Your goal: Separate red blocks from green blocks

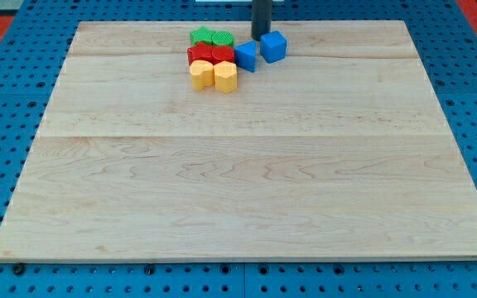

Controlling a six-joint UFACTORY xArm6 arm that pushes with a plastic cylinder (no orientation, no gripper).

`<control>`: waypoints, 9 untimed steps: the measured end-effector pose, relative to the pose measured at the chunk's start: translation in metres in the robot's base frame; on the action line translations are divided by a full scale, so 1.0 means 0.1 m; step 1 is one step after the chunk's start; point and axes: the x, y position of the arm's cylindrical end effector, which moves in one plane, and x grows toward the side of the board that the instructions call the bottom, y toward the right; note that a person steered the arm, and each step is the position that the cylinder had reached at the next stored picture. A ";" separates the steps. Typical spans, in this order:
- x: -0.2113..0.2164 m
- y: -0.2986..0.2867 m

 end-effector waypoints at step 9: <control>0.67 -0.85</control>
